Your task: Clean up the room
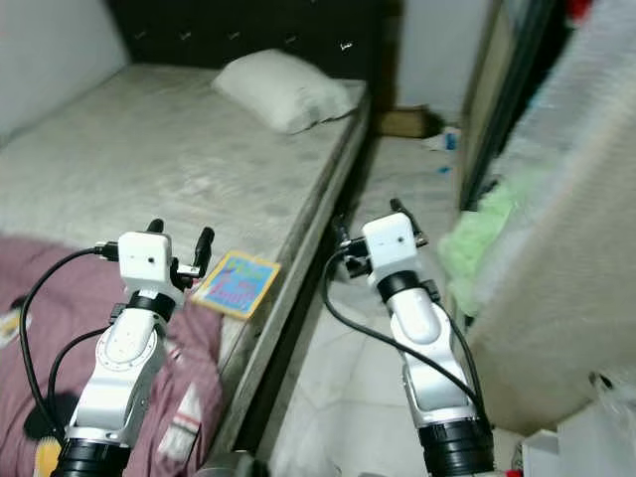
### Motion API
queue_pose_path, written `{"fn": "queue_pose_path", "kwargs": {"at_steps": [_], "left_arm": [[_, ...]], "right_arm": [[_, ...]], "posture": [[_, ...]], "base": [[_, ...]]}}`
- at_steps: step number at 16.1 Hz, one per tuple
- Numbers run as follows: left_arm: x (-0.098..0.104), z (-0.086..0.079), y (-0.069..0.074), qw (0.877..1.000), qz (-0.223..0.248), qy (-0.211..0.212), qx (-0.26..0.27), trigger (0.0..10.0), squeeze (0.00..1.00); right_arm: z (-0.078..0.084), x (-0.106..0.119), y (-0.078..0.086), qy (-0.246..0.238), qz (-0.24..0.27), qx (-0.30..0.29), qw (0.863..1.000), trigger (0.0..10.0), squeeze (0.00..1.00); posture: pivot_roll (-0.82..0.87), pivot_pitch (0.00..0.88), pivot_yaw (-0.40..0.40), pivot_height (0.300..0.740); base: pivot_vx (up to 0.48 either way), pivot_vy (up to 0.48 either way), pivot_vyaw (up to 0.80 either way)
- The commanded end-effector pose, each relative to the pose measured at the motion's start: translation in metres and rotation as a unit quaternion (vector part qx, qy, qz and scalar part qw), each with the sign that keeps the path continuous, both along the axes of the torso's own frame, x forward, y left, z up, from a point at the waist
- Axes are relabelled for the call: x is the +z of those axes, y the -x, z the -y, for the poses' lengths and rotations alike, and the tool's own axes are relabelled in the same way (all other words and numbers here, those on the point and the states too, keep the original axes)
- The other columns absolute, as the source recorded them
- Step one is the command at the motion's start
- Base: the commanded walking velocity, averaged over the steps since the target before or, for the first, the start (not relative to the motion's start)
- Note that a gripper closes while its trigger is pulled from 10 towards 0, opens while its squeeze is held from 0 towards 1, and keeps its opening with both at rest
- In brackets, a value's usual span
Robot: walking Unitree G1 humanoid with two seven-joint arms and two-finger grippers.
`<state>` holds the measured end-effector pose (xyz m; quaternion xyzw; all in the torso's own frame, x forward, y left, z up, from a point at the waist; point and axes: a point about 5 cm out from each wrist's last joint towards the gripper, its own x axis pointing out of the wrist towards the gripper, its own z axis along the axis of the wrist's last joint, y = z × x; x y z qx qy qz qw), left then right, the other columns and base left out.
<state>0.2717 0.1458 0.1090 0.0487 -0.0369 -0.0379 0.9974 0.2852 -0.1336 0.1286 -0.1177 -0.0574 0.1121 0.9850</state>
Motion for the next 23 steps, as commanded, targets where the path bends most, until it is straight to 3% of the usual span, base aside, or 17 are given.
{"fn": "queue_pose_path", "kwargs": {"at_steps": [1, 23], "left_arm": [[0.002, -0.007, -0.001, 1.0, 0.004, -0.011, 0.012, 10.0, 0.0], [0.004, -0.005, -0.005, 1.0, 0.011, -0.011, 0.012, 10.0, 0.0]], "right_arm": [[-0.008, 0.004, 0.0, -0.006, 0.007, 0.016, 1.0, 10.0, 0.0], [-0.018, 0.01, -0.007, -0.026, 0.02, 0.045, 0.998, 10.0, 0.0]], "posture": [[-0.09, 0.0, 0.03, 0.74], [-0.09, 0.0, 0.048, 0.74]], "base": [[0.0, 0.0, 0.8], [0.0, 0.0, 0.8]]}}
